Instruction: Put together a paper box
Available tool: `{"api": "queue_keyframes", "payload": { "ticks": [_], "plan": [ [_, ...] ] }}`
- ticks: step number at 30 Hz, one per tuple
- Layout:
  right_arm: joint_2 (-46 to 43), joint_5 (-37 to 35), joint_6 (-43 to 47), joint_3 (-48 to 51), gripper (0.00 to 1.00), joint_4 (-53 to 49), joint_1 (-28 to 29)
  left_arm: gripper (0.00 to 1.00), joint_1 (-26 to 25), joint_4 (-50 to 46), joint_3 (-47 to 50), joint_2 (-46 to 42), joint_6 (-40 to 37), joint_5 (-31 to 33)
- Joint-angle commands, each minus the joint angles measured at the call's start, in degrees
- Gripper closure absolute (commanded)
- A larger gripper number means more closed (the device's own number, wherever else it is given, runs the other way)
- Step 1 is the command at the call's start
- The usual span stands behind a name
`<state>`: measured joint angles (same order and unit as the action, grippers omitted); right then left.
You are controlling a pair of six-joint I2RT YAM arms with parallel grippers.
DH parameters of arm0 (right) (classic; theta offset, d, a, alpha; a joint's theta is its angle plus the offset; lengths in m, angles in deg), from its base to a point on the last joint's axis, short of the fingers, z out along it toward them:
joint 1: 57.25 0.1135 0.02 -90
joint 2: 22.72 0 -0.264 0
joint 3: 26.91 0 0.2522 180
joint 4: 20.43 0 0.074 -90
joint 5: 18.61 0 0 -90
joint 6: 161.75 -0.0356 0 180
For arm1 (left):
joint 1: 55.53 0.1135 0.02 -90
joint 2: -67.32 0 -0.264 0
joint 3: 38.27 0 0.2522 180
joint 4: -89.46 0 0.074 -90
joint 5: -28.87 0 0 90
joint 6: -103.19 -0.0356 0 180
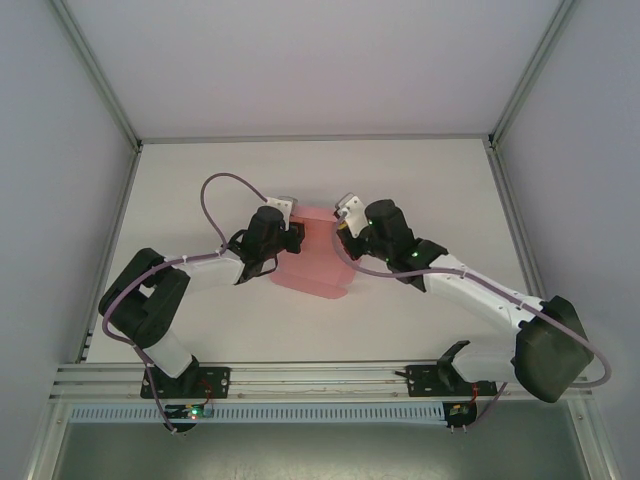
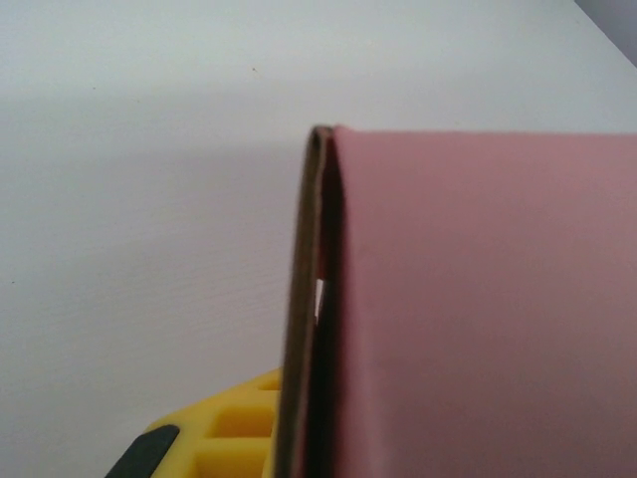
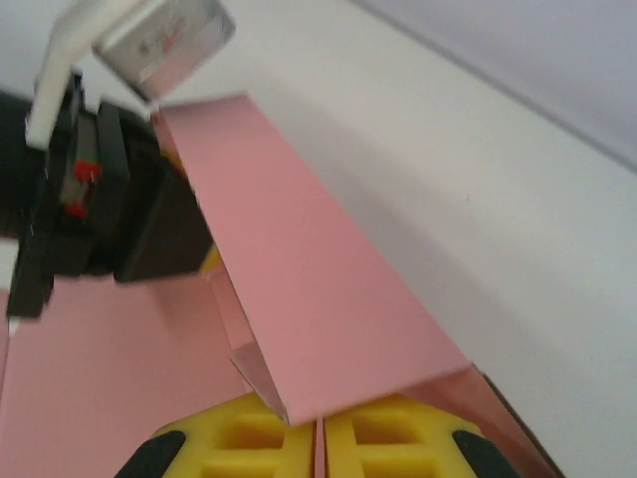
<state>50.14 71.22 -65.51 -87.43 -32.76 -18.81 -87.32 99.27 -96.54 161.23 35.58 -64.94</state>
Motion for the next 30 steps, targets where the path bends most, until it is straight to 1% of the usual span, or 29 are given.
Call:
{"api": "queue_keyframes", "payload": {
  "ticks": [1,2,5,6,8,10,12,17,20,21,23,26,28,30],
  "plan": [
    [0.42,-8.0,-6.43,2.09,0.88,15.91,1.93,1.0,-2.03,-0.05,-1.73,-0.49,0.42,-0.19],
    [0.68,-11.12,-8.09,2.41,0.88,17.56,2.46,1.0,-2.13,-0.26,-1.97,-0.44,0.53,-0.19],
    [1.06,-13.48,-9.49,3.77,0.86,22.45,3.37,1.0,-2.65,0.09,-1.99,-0.15,0.9,-0.16],
    [0.97,-13.07,-9.26,4.12,0.86,23.27,3.65,1.0,-2.67,0.32,-1.91,-0.2,1.14,-0.03],
    [0.5,-15.5,-9.4,4.42,0.86,24.03,4.25,1.0,-2.79,0.64,-1.81,-0.23,1.72,0.02],
    [0.03,-16.4,-9.0,5.0,0.86,24.61,4.28,1.0,-2.83,1.1,-1.61,-0.39,2.29,-0.36],
    [-0.47,-15.64,-8.83,5.15,0.85,23.74,4.19,1.0,-2.83,1.56,-1.47,-0.54,2.87,-0.29],
    [-3.61,-13.43,-8.48,5.31,0.81,16.61,4.35,1.0,-2.69,1.17,-1.69,-1.33,4.91,2.95],
    [-7.38,-10.38,-8.77,6.03,0.73,9.6,4.36,1.0,-2.72,0.58,-2.21,-2.06,6.14,5.04],
    [-9.05,-10.14,-9.64,6.28,0.71,6.18,4.45,1.0,-2.65,0.51,-2.4,-2.11,5.92,5.63],
    [-12.51,-10.92,-12.11,7.23,0.64,0.42,4.54,1.0,-2.59,0.1,-2.86,-2.21,5.57,6.79],
    [-20.3,-12.54,-16.7,10.8,0.58,-5.36,4.54,1.0,-2.38,-0.59,-3.17,-2.61,5.64,7.22],
    [-26.0,-14.13,-19.31,13.7,0.57,-7.74,4.54,1.0,-2.17,-0.71,-3.04,-3.25,6.01,7.28],
    [-32.07,-17.37,-22.25,16.65,0.56,-10.97,4.3,1.0,-1.94,-0.99,-2.91,-4.0,6.69,7.42]
  ]
}}
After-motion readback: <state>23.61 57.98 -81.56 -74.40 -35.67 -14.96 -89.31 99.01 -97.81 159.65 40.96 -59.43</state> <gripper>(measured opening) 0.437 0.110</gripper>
